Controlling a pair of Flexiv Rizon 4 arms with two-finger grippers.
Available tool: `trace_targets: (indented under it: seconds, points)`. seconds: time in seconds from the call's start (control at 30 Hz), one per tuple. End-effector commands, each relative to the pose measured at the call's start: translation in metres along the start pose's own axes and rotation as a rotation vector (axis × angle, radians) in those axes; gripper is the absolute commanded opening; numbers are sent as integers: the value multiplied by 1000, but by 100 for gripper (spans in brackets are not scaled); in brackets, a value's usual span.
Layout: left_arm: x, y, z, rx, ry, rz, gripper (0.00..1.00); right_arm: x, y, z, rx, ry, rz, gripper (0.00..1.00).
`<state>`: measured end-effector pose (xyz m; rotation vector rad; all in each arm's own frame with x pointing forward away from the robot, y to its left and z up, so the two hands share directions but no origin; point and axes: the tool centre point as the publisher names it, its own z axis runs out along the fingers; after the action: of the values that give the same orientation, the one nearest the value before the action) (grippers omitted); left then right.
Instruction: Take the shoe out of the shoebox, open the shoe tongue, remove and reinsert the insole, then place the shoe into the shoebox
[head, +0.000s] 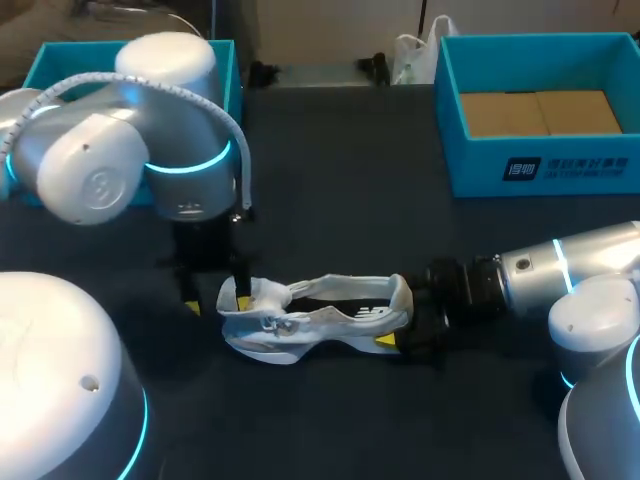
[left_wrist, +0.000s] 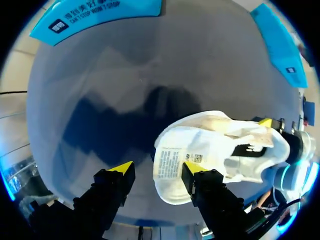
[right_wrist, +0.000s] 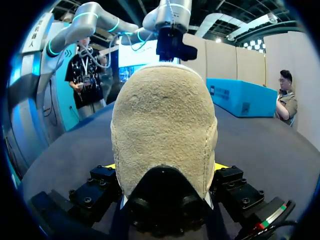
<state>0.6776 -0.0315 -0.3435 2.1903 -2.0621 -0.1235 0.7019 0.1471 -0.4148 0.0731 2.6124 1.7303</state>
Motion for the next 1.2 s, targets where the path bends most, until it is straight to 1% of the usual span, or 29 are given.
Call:
trace_targets:
  seconds: [0.03, 0.1, 0.2, 0.23, 0.3, 0.37, 0.43, 0.47, 0.5, 0.57, 0.6, 0.63, 0.67, 0.77, 0.8, 0.83, 0.87, 0.9, 0.97, 1.07, 1.1, 1.17, 1.2]
  points:
    - [-7, 12, -32, 38, 95, 23, 62, 0, 2, 0, 6, 1, 1, 0]
    - [-3, 12, -44, 46, 101, 44, 65, 0, 2, 0, 6, 1, 1, 0]
    - [4, 11, -65, 58, 103, 97, 66, 0, 2, 0, 6, 1, 1, 0]
    - [7, 10, -73, 48, 105, 121, 68, 0, 2, 0, 6, 1, 1, 0]
    - [13, 9, -87, 66, 98, 158, 68, 0, 2, 0, 6, 1, 1, 0]
    - [23, 8, -101, 69, 83, 213, 72, 0, 2, 0, 6, 1, 1, 0]
    - [30, 9, -108, 71, 77, 272, 73, 0, 2, 0, 6, 1, 1, 0]
    - [35, 9, -113, 78, 72, 294, 76, 0, 2, 0, 6, 1, 1, 0]
    - [38, 10, -115, 83, 67, 314, 76, 0, 2, 0, 6, 1, 1, 0]
    - [45, 13, -122, 91, 60, 380, 69, 0, 2, 0, 6, 1, 1, 0]
    - [49, 14, -125, 93, 55, 417, 62, 0, 2, 0, 6, 1, 1, 0]
    - [54, 17, -128, 98, 51, 454, 52, 0, 2, 0, 6, 1, 1, 0]
    - [59, 19, -132, 97, 33, 508, 46, 0, 2, 0, 6, 1, 1, 0]
    - [69, 22, -140, 99, 0, 619, 40, 0, 2, 0, 6, 1, 1, 0]
    - [72, 22, -142, 102, -15, 664, 36, 0, 2, 0, 6, 1, 1, 0]
    - [75, 23, -143, 106, -39, 715, 30, 0, 2, 0, 6, 1, 1, 0]
    - [78, 23, -145, 120, -38, 747, 23, 0, 2, 0, 6, 1, 1, 0]
    - [80, 23, -146, 122, -54, 796, 0, 0, 2, 0, 6, 1, 1, 0]
    - [85, 22, -147, 138, -72, 891, 0, 0, 2, 0, 6, 1, 1, 0]
    - [88, 20, -148, 124, -100, 1095, 0, 0, 2, 0, 6, 1, 1, 0]
    - [89, 19, -149, 111, -109, 1187, 0, 0, 2, 0, 6, 1, 1, 0]
    - [92, 16, -154, 56, -126, 1308, 0, 0, 2, 0, 6, 1, 1, 0]
    - [92, 16, -154, 56, -126, 1308, 0, 0, 2, 0, 6, 1, 1, 0]
